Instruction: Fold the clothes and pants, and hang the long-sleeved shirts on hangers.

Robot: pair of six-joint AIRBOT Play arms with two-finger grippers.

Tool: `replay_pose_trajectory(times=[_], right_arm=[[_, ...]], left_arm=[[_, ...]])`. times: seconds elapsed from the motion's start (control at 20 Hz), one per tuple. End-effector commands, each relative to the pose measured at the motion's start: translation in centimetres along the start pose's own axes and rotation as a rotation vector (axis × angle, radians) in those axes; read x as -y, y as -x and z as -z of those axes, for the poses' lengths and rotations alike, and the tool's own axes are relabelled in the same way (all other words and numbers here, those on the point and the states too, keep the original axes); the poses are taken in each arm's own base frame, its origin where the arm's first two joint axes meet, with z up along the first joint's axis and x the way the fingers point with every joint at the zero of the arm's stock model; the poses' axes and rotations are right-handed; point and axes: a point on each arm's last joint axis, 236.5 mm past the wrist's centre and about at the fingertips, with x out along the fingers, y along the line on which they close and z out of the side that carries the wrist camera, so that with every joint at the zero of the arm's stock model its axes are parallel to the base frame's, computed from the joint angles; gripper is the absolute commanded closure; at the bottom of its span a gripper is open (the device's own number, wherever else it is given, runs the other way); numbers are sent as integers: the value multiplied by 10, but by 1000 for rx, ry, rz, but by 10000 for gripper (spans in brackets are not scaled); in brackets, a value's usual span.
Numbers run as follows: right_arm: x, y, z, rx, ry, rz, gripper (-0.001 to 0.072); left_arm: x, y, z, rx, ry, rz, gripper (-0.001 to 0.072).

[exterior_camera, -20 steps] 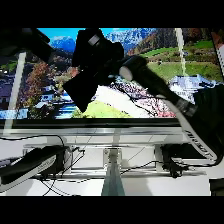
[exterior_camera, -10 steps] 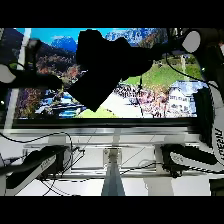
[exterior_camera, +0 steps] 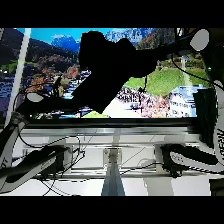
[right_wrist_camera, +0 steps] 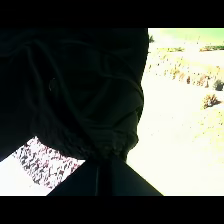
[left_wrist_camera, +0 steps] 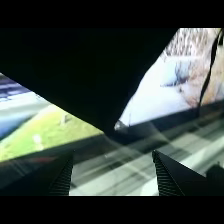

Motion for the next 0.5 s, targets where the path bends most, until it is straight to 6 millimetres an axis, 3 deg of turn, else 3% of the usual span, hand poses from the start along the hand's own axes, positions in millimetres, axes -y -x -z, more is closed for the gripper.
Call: replay_pose_trajectory(times=[0.0,0.2,0.45], right_arm=[[0,0,-1,5,-2,-2,685],[0,0,-1,6,-2,-1,685],[1,0,-9,39,-2,3,685]], left_arm=[[5,-30,24,-86,21,14,144],[8,-45,43,-155,8,3,144],[-6,-55,32,-120,65,-39,145]])
